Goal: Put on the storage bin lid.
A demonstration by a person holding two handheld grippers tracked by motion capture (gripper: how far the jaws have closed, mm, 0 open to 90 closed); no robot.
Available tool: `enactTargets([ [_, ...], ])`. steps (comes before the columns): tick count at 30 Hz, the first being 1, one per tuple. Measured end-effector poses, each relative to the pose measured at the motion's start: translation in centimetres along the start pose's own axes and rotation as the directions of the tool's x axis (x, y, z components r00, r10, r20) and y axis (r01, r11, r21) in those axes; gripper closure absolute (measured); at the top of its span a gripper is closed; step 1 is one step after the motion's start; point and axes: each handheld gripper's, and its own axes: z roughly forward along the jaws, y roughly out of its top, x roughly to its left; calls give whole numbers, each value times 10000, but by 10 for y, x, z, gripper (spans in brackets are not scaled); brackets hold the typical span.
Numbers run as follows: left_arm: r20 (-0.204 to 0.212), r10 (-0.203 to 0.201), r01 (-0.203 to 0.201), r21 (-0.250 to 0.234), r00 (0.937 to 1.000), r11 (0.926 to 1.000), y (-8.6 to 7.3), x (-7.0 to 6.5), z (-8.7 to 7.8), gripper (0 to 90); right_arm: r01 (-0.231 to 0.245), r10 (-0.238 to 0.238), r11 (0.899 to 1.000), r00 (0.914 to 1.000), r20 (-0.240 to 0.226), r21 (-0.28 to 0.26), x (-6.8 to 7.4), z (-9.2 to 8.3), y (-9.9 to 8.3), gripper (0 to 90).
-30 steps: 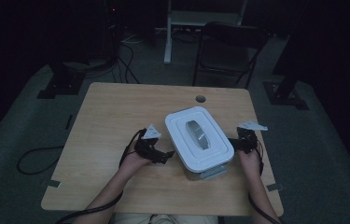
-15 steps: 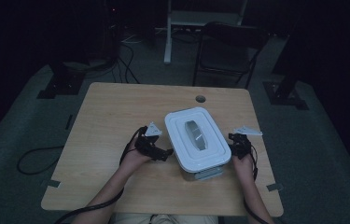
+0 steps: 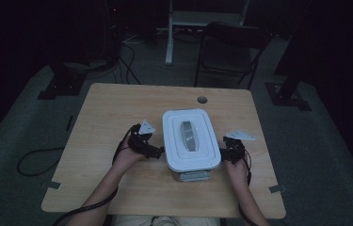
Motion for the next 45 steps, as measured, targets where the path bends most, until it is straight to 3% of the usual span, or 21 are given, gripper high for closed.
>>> enactTargets([
  [5,-46,-443,442,-262,9990,9987,-9,11,-5,5,-49,50,10000,10000,13,-34,11,5,1,177],
  [10,-368,-637,626,-295,9973,9976,-14,24,-12,5,-27,27,10000,10000,-19,-24,27,10,2,176],
  [13,-357,-723,707,-435,9967,9965,-15,28,-15,5,50,-50,10000,10000,-67,25,30,12,3,172],
  [15,-337,-817,797,-553,9961,9953,-17,31,-18,5,59,-59,9998,10000,-10,-211,32,12,6,116],
  [18,-378,-818,791,-675,9959,9946,-19,33,-20,5,93,-84,9987,9998,169,-509,30,11,9,115],
  [20,-358,-786,756,-774,9963,9941,-20,35,-21,5,254,-214,9976,9979,616,-638,29,11,12,116],
  [28,-302,-724,688,-1068,9969,9919,-21,37,-29,6,535,-465,9945,9958,784,-896,21,8,17,116],
  [38,-385,-760,717,-1024,9964,9922,-28,41,-38,5,638,-544,9932,9938,965,-973,15,3,14,115],
  [45,-524,-884,838,-846,9947,9929,-45,47,-50,5,669,-535,9934,9887,1402,-927,4,-5,9,115],
])
